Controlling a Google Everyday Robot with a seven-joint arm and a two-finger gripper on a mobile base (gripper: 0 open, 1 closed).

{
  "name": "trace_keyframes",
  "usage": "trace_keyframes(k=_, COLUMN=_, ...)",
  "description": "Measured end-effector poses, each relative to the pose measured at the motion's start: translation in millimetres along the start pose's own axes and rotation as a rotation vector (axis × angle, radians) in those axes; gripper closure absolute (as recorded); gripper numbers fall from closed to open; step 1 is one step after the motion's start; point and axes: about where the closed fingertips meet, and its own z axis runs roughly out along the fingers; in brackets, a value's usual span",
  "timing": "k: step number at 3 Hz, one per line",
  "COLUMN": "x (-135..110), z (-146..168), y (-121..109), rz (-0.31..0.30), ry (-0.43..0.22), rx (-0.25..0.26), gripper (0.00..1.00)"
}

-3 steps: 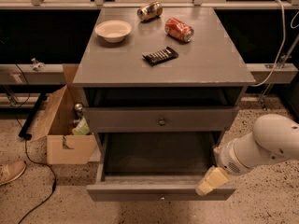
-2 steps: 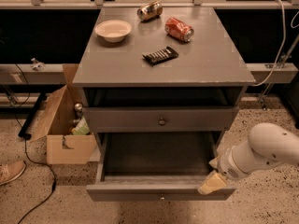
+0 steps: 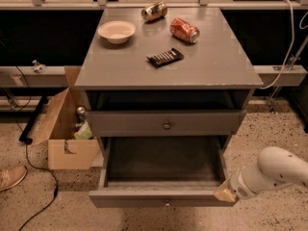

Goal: Close middle drawer

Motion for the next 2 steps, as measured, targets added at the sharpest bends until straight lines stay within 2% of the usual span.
trace_keyframes(k=1, x=31.7, z=32.6, y=-11.8, rz=0.057, ry=-0.015, rx=0.02, gripper=0.94)
trace_keyframes(k=2, x=59.1, z=56.9, y=-18.8, rz=0.108, ry=-0.022, rx=0.034, gripper=1.0)
